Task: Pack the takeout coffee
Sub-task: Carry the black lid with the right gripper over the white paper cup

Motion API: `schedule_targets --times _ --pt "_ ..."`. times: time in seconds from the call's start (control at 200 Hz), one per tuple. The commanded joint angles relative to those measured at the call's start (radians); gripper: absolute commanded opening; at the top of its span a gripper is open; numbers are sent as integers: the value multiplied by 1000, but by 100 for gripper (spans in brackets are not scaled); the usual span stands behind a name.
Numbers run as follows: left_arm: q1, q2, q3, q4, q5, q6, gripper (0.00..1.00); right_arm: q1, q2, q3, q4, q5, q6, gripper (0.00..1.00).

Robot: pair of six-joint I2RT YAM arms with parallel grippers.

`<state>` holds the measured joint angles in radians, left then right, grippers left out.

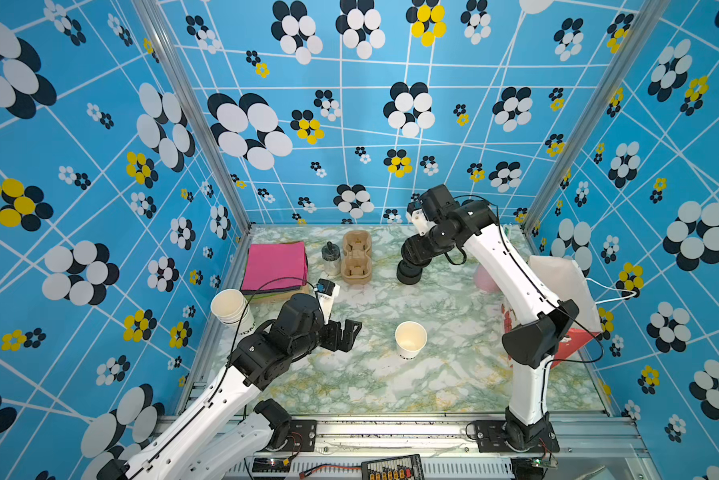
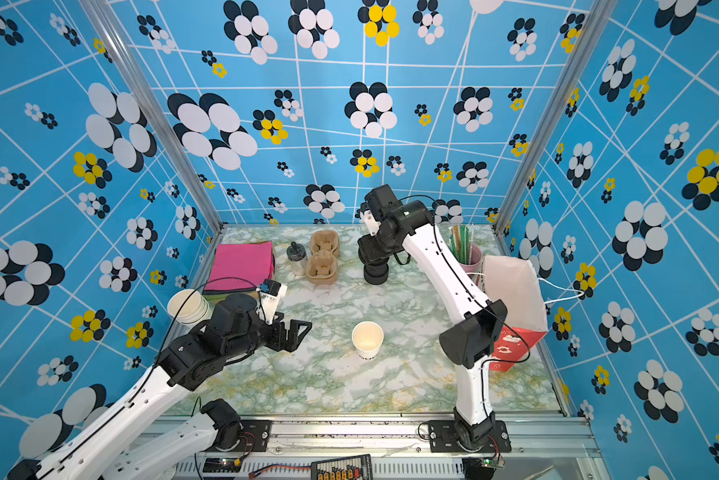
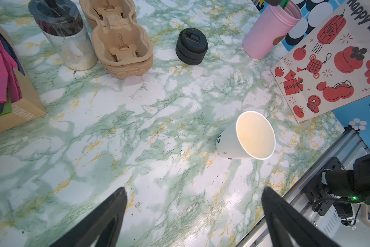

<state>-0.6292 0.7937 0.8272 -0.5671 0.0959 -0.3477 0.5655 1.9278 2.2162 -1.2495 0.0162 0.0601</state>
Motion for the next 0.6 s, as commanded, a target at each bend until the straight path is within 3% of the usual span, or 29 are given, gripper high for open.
schedule_targets --times 0.0,0.325,0.595 --pt "6 -29 -32 59 35 16 99 36 -93 -121 -3 1 51 67" --pt "5 -35 -61 160 102 14 99 179 -360 -515 96 14 188 67" --pt "3 -36 -95 208 131 -18 99 265 -399 -713 147 38 263 67"
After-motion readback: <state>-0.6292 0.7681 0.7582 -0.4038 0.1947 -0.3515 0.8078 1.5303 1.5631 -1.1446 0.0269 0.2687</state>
